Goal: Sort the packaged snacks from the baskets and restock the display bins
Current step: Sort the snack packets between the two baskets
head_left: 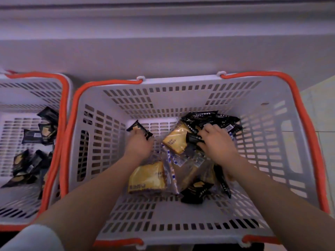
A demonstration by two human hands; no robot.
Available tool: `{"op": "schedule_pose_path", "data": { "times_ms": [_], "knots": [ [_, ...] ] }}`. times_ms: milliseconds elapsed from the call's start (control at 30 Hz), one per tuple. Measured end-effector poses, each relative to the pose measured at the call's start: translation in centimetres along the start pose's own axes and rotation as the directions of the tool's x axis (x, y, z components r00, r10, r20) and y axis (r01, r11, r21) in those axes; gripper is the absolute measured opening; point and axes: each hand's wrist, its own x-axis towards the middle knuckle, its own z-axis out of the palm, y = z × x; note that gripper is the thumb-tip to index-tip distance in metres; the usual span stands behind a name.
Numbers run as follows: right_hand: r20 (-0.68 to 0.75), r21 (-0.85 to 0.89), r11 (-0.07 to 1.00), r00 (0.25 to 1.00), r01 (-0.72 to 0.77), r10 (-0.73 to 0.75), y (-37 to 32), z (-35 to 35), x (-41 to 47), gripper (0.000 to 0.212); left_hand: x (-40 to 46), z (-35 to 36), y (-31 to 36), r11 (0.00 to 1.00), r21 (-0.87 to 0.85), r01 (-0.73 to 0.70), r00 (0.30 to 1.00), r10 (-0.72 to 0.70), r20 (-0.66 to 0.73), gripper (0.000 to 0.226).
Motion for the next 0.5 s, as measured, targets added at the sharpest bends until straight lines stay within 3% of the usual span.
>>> {"op": "schedule_pose_path", "data": {
  "times_ms": [100, 167, 300, 400, 500],
  "knots": [
    [-0.151, 0.183, 0.982, 0.986, -0.048, 0.076, 0.3, -0.7, 0.5, 0.039, 1.6, 1.2, -0.1, 0.924, -0.225, 0.308, 0.945, -0.325, -0.039, 0.062],
    [-0.161, 0.275, 0.958, 0.978, -0.083, 0.131, 0.6, -0.8, 1.2, 0.040, 2.8, 2.0, -0.2, 0.834, -0.393, 0.387, 0.903, -0.429, -0.021, 0.067],
    [-0.034, 0.357, 0.922, 0.984, -0.151, 0.174, 0.8, 0.2, 2.7, 0.047, 4.6, 2.7, 0.1, 0.736, -0.516, 0.437, 0.862, -0.508, 0.006, 0.067],
    [-0.023, 0.430, 0.886, 0.979, -0.172, 0.201, 0.8, 0.8, 3.4, 0.051, 5.0, 2.9, 0.1, 0.698, -0.543, 0.466, 0.847, -0.529, 0.046, 0.067],
    [0.066, 0.416, 0.889, 0.981, -0.192, 0.182, 1.2, 0.9, 3.6, 0.082, 5.4, 3.2, -0.3, 0.724, -0.500, 0.475, 0.860, -0.503, 0.088, 0.062]
  ]
}}
